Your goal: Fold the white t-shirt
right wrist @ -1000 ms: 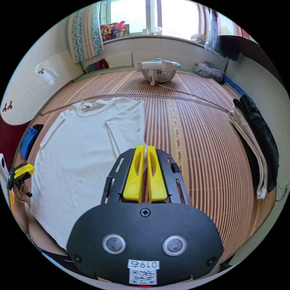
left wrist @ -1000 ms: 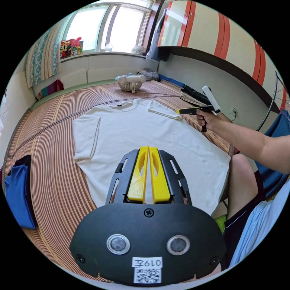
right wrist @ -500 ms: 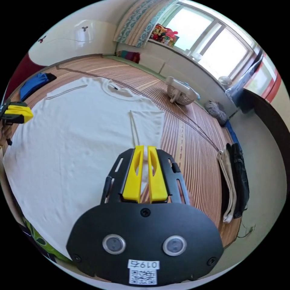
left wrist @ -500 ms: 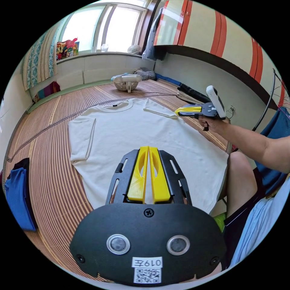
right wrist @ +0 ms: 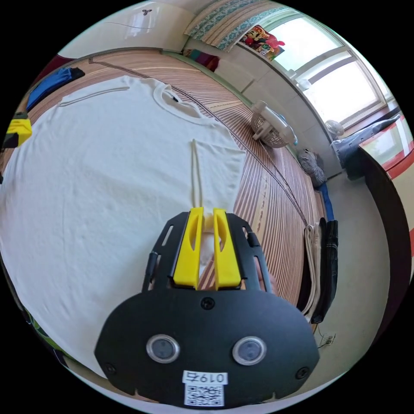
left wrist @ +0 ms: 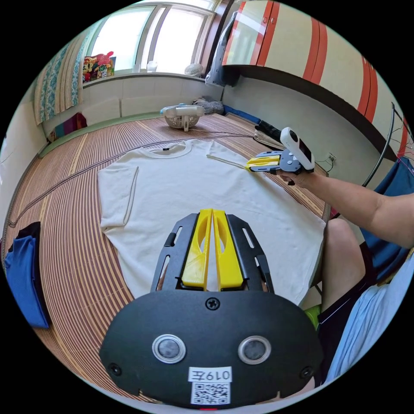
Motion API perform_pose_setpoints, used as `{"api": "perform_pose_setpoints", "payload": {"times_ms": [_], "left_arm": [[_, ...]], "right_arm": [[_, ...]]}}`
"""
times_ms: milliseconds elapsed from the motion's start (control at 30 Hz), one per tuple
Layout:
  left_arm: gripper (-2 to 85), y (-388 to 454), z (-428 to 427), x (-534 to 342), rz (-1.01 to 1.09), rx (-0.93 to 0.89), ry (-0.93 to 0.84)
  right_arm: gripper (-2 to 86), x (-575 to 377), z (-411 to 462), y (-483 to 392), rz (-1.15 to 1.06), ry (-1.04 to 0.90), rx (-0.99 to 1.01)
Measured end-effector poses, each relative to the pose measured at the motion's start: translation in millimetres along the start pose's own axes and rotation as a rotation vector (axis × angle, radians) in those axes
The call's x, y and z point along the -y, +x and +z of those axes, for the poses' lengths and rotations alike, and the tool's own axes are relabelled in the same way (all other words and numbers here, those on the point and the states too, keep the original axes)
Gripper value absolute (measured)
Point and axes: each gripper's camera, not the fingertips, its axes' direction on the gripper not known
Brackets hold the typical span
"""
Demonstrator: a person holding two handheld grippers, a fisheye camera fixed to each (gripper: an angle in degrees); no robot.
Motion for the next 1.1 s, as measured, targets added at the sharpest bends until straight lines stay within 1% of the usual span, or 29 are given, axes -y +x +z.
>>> {"api": "perform_pose_setpoints", "payload": {"times_ms": [100,233,333,533,600,733,867,1100], "left_arm": [[0.9,-2,1,0,-0.005,-0.005,0.000],[0.9,-4,4,1,-0.005,-0.009,-0.003],[0.9,-5,6,2,-0.002,-0.009,-0.009],[0.9,-11,8,3,-0.012,-0.012,-0.013],[0.9,-13,9,4,-0.015,-0.016,-0.014],[0.9,-16,10,5,-0.018,-0.019,-0.014],[0.9,-20,11,5,-0.020,-0.017,-0.017],[1.0,-30,12,6,-0.034,-0.026,-0.014]], "right_arm": [[-0.5,2,-1,-6,0.018,0.015,-0.019],[-0.8,1,-2,-12,0.025,0.038,0.006],[-0.8,1,7,-22,-0.009,0.011,0.012],[0.5,6,10,-17,0.048,0.016,0.104],[2.7,10,7,-15,0.060,0.029,0.132],[4.2,20,4,-19,0.061,0.059,0.088],[4.0,37,15,-29,0.042,0.044,0.035],[3.6,50,30,-34,0.027,0.020,0.048]]}}
